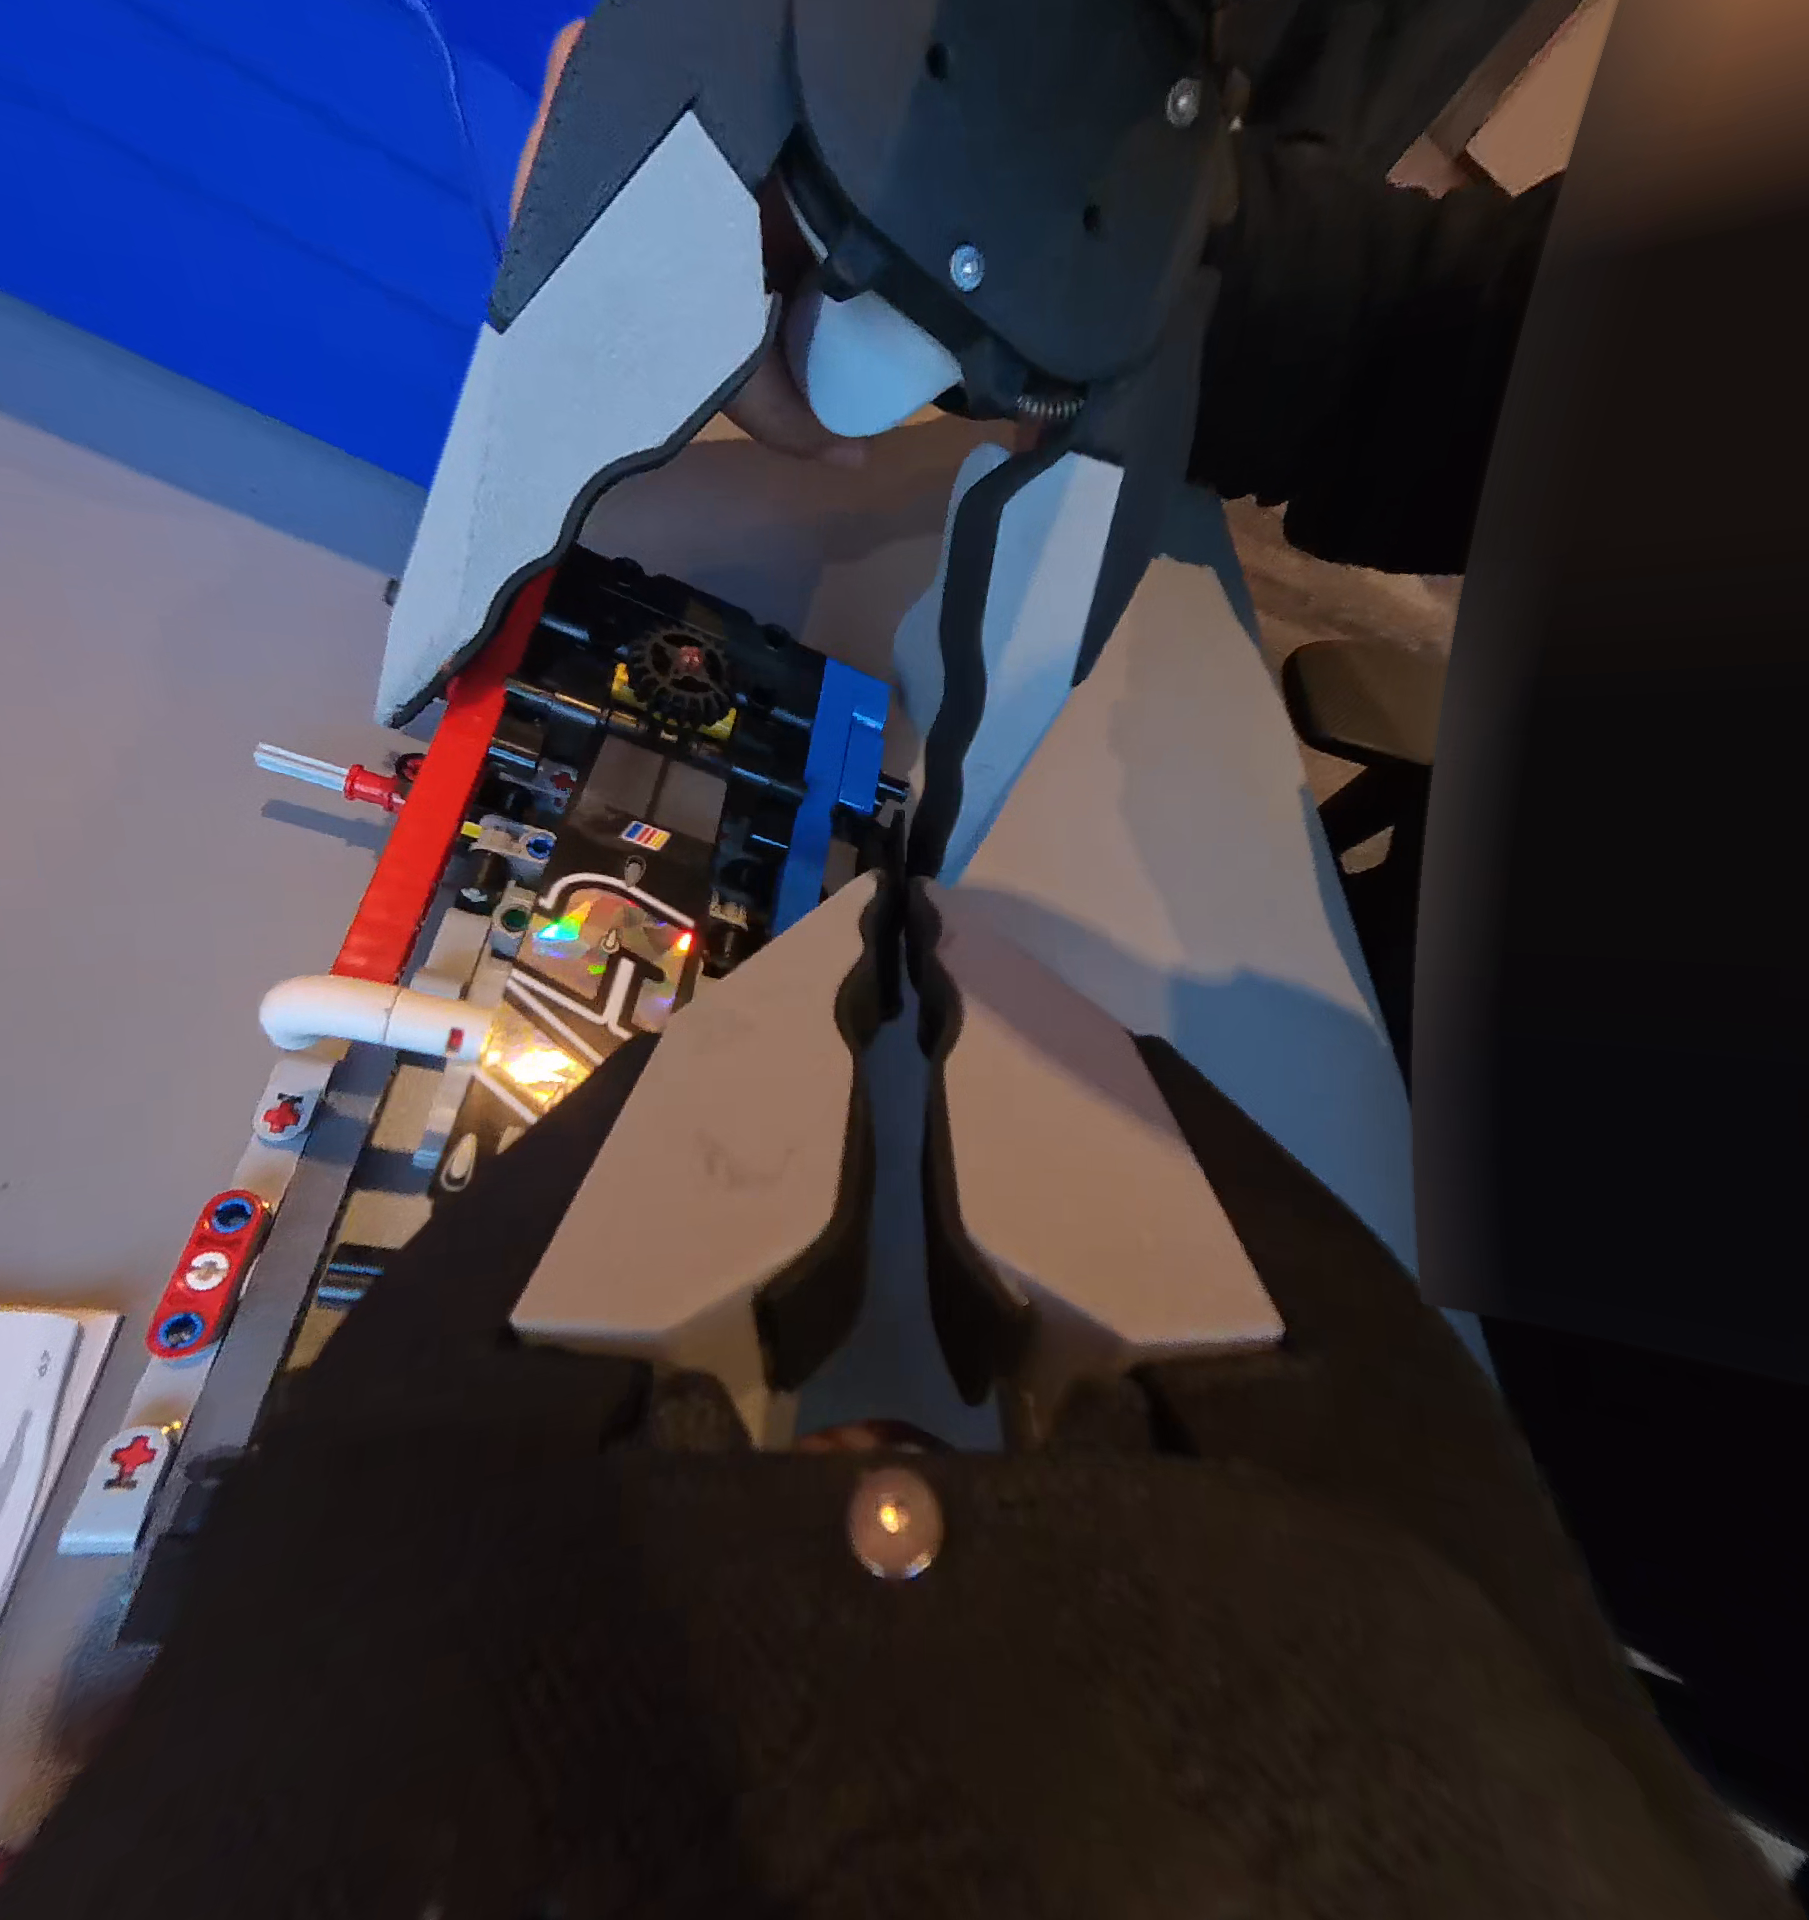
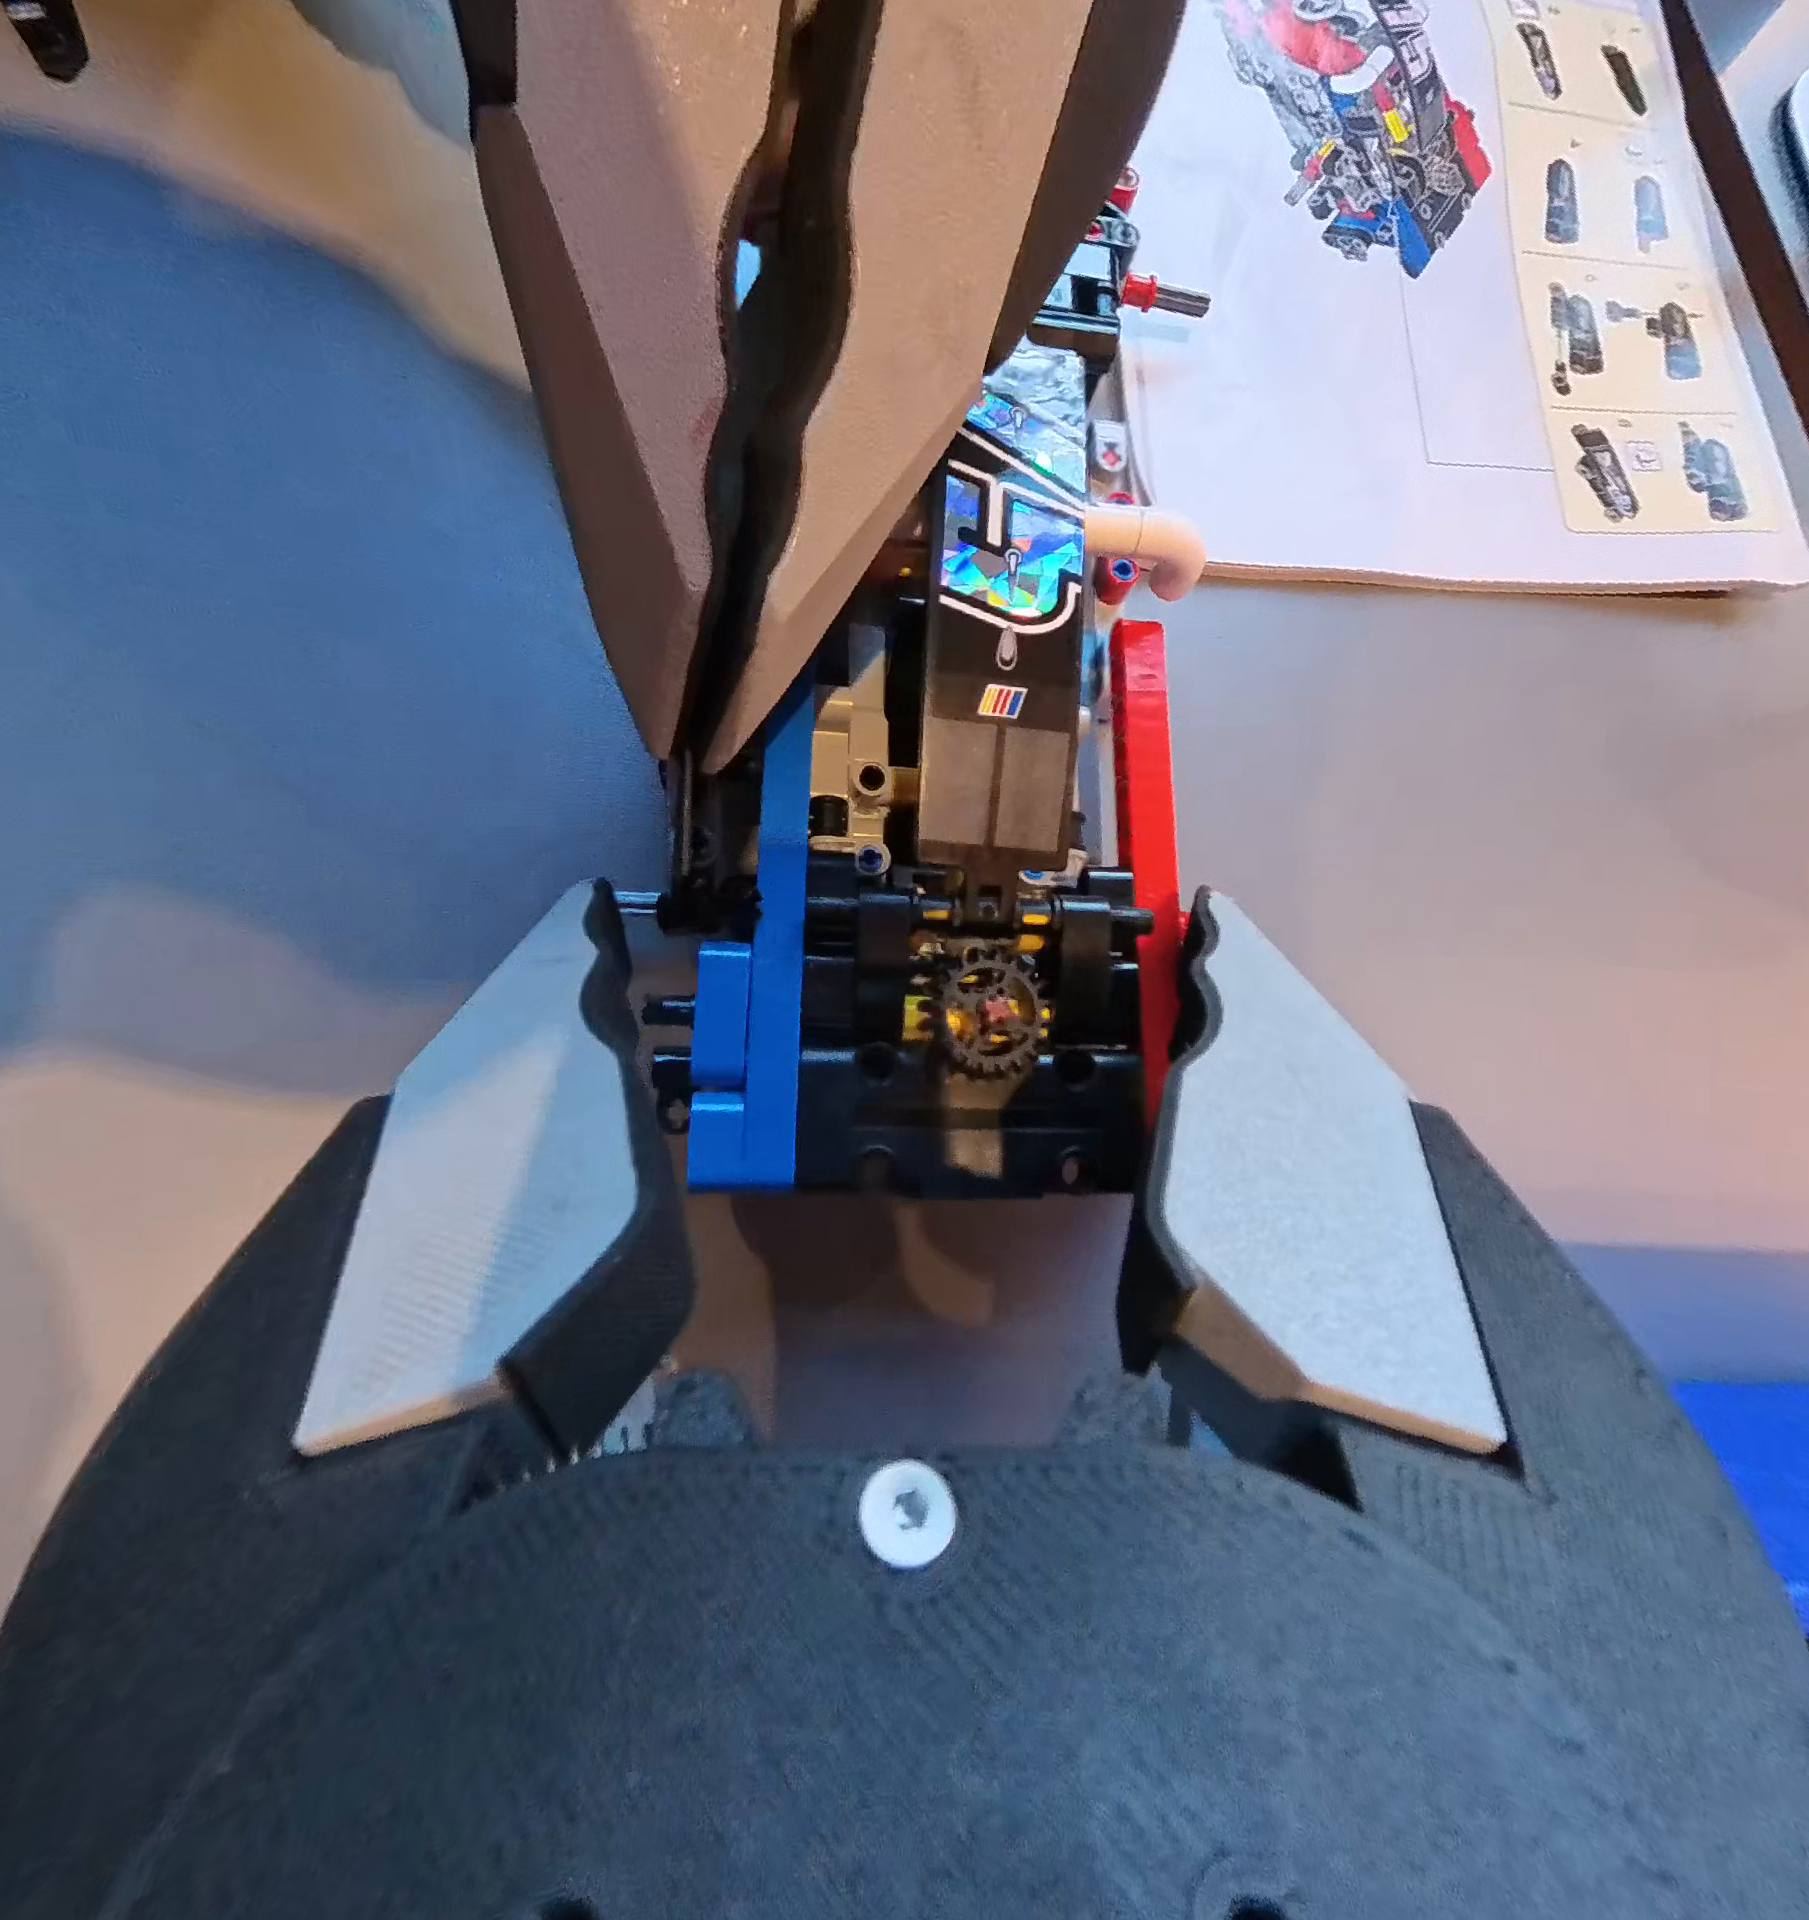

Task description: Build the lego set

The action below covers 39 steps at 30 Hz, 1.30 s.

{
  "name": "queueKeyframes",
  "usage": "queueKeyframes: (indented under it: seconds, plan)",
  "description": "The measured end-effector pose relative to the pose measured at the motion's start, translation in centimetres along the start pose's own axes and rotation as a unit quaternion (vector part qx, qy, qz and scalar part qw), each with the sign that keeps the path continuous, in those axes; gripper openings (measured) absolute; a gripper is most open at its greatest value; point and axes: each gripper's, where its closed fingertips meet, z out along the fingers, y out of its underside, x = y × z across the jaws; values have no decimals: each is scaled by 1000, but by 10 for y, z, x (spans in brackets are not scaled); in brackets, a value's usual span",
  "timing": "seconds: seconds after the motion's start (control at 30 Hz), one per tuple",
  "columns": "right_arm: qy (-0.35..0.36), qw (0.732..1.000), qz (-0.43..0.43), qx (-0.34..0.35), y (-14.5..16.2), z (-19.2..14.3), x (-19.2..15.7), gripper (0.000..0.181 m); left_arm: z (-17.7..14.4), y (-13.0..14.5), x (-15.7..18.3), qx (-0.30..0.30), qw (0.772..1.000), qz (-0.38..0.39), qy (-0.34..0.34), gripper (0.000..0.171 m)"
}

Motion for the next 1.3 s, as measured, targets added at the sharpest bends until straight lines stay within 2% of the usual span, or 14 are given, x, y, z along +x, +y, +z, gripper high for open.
queueKeyframes:
  seconds: [0.03,0.13,0.17,0.23,0.3,0.43,0.57,0.77,1.0,1.07,1.3]
  plan:
    - [-2,1000,3,0,0,-1,0,103,0,0,0,-1,1000,-8,4,0]
    - [31,1000,-1,1,-1,-8,5,101,-3,-3,3,11,1000,-5,12,0]
    - [50,998,-10,24,-6,-14,5,100,-5,-4,5,15,1000,-9,15,0]
    - [80,992,-31,91,-21,-32,-2,80,-10,-8,10,33,999,-24,34,0]
    - [88,986,-59,126,-29,-44,-16,60,-16,-11,14,50,996,-42,55,0]
    - [82,982,-90,143,-35,-45,-36,41,-18,-17,22,71,990,-73,101,0]
    - [91,978,-111,151,-41,-45,-43,18,-16,-18,28,79,987,-81,116,0]
    - [68,979,-76,175,-47,-51,-47,13,-18,-21,38,88,989,-44,106,0]
    - [-17,984,28,174,-41,-44,-51,13,-12,-15,41,38,994,99,6,0]
    - [-33,982,42,179,-41,-45,-52,13,-11,-14,42,30,993,113,-6,0]
    - [9,988,6,157,-35,-36,-48,12,-8,-7,34,14,994,111,-14,0]
